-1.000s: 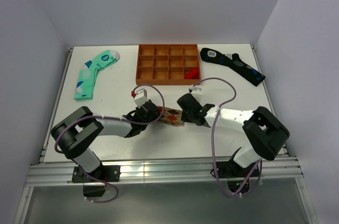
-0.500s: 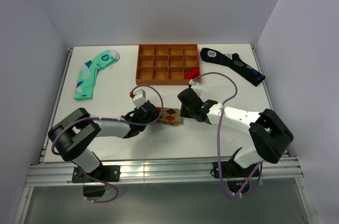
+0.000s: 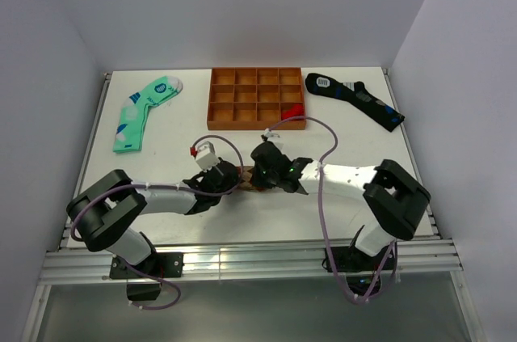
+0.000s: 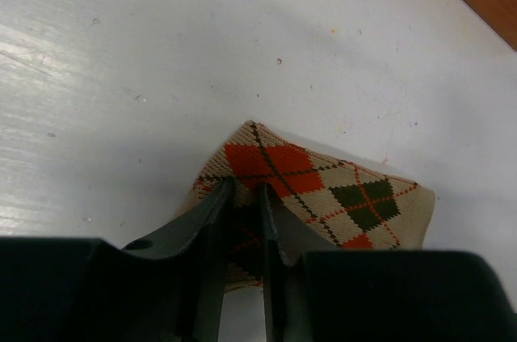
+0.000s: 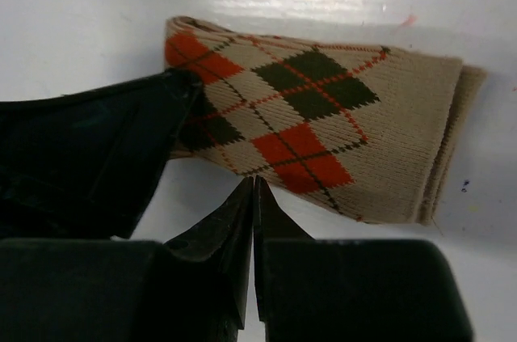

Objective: Roll the socks
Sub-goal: Adjust the sock at the center of the board.

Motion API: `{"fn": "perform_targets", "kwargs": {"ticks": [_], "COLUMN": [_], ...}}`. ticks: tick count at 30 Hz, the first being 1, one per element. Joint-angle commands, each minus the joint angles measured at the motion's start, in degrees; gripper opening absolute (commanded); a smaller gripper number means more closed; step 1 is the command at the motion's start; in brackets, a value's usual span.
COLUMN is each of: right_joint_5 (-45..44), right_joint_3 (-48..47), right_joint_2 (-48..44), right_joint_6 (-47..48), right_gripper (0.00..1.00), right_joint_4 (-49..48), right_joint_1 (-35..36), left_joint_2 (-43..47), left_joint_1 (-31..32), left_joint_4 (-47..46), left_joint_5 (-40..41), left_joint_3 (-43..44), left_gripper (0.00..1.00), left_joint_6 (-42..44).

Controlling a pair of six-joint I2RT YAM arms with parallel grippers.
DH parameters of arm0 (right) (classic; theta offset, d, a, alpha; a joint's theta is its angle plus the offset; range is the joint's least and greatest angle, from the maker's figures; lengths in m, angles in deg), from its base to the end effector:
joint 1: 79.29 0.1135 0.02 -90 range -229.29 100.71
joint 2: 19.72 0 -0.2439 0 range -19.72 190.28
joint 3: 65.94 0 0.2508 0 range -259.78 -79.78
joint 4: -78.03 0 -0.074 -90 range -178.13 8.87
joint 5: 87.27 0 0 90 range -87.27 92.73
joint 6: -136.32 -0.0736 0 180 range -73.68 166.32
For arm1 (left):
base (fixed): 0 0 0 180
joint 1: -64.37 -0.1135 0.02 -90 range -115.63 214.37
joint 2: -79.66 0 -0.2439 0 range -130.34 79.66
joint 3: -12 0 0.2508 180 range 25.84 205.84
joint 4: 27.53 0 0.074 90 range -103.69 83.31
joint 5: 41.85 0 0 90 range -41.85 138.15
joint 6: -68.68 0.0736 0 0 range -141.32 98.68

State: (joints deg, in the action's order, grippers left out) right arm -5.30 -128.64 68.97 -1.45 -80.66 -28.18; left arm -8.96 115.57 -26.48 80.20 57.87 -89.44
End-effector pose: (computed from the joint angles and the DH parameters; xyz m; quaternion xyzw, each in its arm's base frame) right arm 0.2211 0.2578 0.1395 -0.0016 0.9294 0.2335 0.2857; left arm 0.2164 -0.2068 0.0927 -0.2372 0.8585 -0.1972 0.4096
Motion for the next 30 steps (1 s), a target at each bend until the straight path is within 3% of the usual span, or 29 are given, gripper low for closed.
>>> {"fn": "perform_targets", "kwargs": {"ticks": [1,16,30], "right_joint_5": [0.31,-4.44,-5.94], "right_joint_3": [0.60,8.52,-4.05], "right_joint_2": [2.28,2.46,7.64], "right_joint_6": [-3.03,-2.68,4.97], "right_gripper": [0.09,0.04,0.03], "right_joint_4": [-3.68,-3.51,4.04], "right_joint_1": [0.39,-5.14,-8.31], "left_joint_2": [0.02,5.38,7.41], "left_joint_1": [0.48,1.44,9.00], "left_joint_4": [9.63,8.23,12.00], "left_joint_5": [0.64,-0.06,2.57], "left_joint_3": [-2.41,-9.35,-10.85], "left_gripper": [0.27,0.26,0.28], "left_joint_6": [-2.46,-6.94,-15.99]}}
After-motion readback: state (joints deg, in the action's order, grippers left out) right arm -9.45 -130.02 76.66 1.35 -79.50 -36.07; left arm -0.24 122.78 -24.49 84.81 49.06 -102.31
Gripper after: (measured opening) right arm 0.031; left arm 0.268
